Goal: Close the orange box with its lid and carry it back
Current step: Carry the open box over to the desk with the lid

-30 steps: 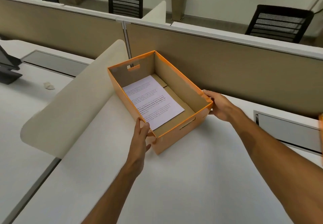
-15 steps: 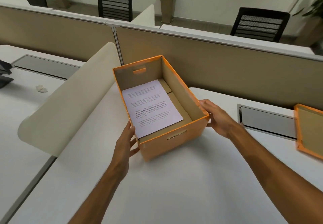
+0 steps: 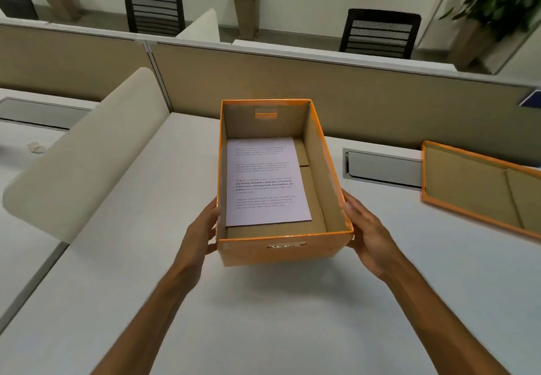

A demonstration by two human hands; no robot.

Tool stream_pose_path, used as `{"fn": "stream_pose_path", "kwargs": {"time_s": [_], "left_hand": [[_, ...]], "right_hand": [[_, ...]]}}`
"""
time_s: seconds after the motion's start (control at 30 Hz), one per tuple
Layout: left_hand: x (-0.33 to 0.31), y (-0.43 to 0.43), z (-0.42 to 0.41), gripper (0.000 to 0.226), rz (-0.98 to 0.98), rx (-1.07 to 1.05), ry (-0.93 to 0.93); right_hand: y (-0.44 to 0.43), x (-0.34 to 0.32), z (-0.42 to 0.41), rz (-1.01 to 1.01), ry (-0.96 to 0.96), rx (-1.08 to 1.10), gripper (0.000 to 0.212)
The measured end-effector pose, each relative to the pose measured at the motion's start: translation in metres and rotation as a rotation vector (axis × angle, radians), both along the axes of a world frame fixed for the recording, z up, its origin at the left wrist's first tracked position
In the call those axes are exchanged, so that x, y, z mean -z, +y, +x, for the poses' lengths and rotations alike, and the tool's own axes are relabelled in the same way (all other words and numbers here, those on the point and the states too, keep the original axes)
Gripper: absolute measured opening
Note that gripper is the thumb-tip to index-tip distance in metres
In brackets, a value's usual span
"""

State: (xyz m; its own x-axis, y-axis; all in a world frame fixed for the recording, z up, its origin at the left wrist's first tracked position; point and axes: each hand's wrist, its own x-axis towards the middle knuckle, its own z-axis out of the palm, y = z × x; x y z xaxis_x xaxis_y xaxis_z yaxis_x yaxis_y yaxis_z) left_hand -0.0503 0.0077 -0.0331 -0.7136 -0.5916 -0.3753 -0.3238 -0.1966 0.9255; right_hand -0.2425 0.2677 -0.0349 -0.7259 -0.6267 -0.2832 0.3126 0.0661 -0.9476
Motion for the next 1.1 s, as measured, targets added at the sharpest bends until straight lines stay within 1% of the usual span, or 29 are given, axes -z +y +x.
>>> {"fn": "stream_pose_path", "kwargs": {"time_s": [0.2,0.3,0.43,0.5,0.6,0.77,1.0,1.1], "left_hand": [[-0.005,0.055,0.017,0.051,0.007,0.056,-0.025],[-0.007,0.080,0.027,0.049,0.006,0.074,-0.026],[-0.007,0.107,0.042,0.056,-0.002,0.120,-0.032],[-0.007,0.118,0.050,0.053,0.002,0.147,-0.028],[-0.006,0.130,0.064,0.047,0.009,0.171,-0.027],[0.000,0.145,0.089,0.055,0.014,0.197,-0.012],[0.006,0.161,0.124,0.050,0.009,0.226,-0.008],[0.014,0.167,0.136,0.052,0.024,0.243,-0.001]], "right_hand": [[0.069,-0.002,0.035,-0.011,-0.015,0.059,0.043],[0.099,-0.002,0.055,-0.012,-0.028,0.084,0.042],[0.133,0.000,0.080,-0.021,-0.052,0.131,0.044],[0.147,0.001,0.094,-0.027,-0.061,0.152,0.044],[0.163,0.003,0.116,-0.029,-0.066,0.174,0.043],[0.183,0.006,0.149,-0.028,-0.065,0.224,0.042],[0.198,0.010,0.192,-0.011,-0.054,0.286,0.044],[0.205,0.013,0.208,0.002,-0.043,0.294,0.044]]}}
